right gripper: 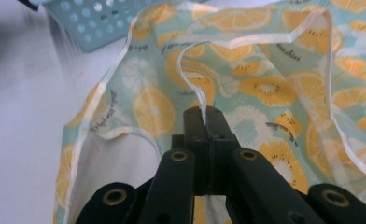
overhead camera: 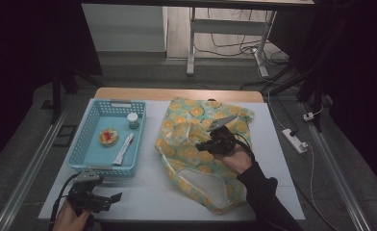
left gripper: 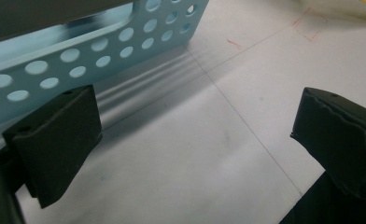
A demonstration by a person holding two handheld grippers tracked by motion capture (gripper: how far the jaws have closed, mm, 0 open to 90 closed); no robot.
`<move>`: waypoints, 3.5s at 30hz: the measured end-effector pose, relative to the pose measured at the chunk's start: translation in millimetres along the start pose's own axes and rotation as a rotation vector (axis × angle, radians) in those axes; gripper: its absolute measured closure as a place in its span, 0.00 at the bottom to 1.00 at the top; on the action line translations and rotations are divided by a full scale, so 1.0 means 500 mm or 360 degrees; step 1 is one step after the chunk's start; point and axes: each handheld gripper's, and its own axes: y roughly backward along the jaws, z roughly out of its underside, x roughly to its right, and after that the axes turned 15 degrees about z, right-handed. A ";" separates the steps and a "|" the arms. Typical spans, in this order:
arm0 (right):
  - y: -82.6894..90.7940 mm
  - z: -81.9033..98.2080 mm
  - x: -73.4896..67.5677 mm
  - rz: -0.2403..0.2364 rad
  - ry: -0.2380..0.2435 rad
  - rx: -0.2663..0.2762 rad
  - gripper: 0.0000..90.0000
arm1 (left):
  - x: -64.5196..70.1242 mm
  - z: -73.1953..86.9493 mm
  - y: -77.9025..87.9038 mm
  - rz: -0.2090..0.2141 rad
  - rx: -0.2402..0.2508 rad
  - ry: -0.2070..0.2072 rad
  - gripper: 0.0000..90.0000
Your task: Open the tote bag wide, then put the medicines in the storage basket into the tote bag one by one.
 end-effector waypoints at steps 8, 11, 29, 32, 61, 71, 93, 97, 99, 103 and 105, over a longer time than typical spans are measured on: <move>0.022 -0.039 0.005 0.0018 0.0021 0.0041 0.99 | -0.004 0.000 0.002 0.0001 0.0016 0.0032 0.01; 0.029 -0.050 0.007 0.0026 0.0036 0.0058 0.99 | -0.005 0.000 0.002 0.0002 0.0025 0.0043 0.01; 0.061 -0.097 0.030 0.0072 0.0017 0.0140 0.99 | -0.008 0.004 0.013 -0.0029 0.0073 0.0021 0.00; 0.062 -0.101 0.033 0.0085 0.0016 0.0146 0.99 | -0.010 0.005 0.015 -0.0042 0.0084 0.0028 0.00; 0.059 -0.088 0.033 0.0093 0.0008 0.0161 0.99 | -0.002 0.001 0.017 -0.0042 0.0067 0.0023 0.00; 0.060 -0.085 0.034 0.0088 0.0000 0.0159 0.99 | -0.006 -0.005 0.026 0.0007 0.0077 -0.0002 0.01; 0.061 -0.083 0.032 0.0100 0.0027 0.0152 0.99 | 0.013 -0.029 0.078 0.0000 0.0149 -0.0015 0.00; 0.060 -0.083 0.034 0.0098 0.0024 0.0146 0.99 | 0.011 -0.037 0.088 0.0001 0.0187 -0.0028 0.00; 0.060 -0.083 0.034 0.0098 0.0024 0.0144 0.99 | 0.008 -0.042 0.094 -0.0012 0.0195 -0.0031 0.00; 0.061 -0.083 0.033 0.0101 0.0030 0.0151 0.99 | 0.003 -0.056 0.099 -0.0017 0.0225 -0.0051 0.00; 0.061 -0.082 0.033 0.0103 0.0030 0.0152 0.99 | -0.002 -0.064 0.099 0.0000 0.0251 -0.0049 0.00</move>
